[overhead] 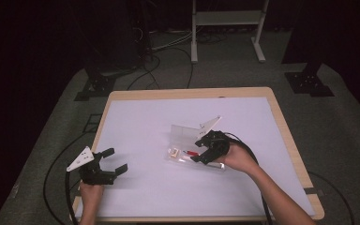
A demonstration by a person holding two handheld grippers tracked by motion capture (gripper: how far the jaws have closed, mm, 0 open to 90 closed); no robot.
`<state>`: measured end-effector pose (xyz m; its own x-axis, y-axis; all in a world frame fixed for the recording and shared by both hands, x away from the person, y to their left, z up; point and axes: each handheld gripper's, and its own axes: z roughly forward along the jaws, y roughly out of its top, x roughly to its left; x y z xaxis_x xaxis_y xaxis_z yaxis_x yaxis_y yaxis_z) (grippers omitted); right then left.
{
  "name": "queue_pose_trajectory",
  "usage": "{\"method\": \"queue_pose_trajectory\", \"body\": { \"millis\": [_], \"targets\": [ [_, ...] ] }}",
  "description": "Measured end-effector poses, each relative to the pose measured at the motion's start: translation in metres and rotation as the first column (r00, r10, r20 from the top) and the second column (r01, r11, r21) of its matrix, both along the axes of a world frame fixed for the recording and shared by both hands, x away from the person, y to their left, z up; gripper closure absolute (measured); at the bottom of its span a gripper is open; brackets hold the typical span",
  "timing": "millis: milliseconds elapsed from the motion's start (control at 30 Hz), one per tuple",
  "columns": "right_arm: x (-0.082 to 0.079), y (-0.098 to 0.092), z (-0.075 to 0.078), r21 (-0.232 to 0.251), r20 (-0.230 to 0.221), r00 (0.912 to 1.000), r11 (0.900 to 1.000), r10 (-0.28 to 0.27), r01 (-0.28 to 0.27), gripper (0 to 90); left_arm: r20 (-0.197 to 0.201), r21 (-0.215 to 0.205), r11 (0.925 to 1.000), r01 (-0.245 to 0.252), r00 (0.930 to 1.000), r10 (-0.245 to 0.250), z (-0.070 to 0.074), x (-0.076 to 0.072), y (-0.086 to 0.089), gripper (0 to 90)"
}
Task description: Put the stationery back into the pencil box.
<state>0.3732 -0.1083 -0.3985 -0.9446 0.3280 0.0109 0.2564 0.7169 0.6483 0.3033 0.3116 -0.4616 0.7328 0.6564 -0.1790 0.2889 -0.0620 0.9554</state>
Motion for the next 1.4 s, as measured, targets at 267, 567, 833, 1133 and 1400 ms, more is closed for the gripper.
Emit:
{"method": "queue_pose_trajectory", "body": {
  "millis": [267, 567, 833, 1133, 1400],
  "targets": [
    [-0.004, -0.011, 0.000, 0.000, -0.003, 0.9997, 1.000, -0.023, 0.023, 35.9, 0.000, 0.001, 1.0000, -0.001, 1.0000, 0.001, 0.000, 0.000, 0.000, 0.0],
    [-0.008, -0.022, -0.001, -0.001, -0.006, 0.9994, 0.999, -0.034, 0.034, 36.0, 0.000, 0.001, 1.0000, -0.001, 1.0000, 0.001, 0.000, 0.000, 0.000, 0.0],
    [-0.012, -0.035, -0.003, -0.002, -0.003, 0.9990, 0.999, -0.045, 0.045, 36.0, 0.000, 0.001, 1.0000, -0.002, 1.0000, 0.002, 0.000, 0.000, -0.001, 0.0],
    [-0.017, -0.050, -0.006, 0.010, -0.006, 0.9979, 0.998, -0.065, 0.065, 36.0, 0.000, 0.005, 1.0000, -0.001, 1.0000, 0.001, 0.000, 0.000, -0.001, 0.0],
    [-0.021, -0.061, -0.008, 0.010, -0.019, 0.9954, 0.996, -0.094, 0.094, 36.1, -0.001, 0.007, 1.0000, -0.001, 1.0000, 0.001, 0.000, 0.000, -0.001, 0.0]
  ]
}}
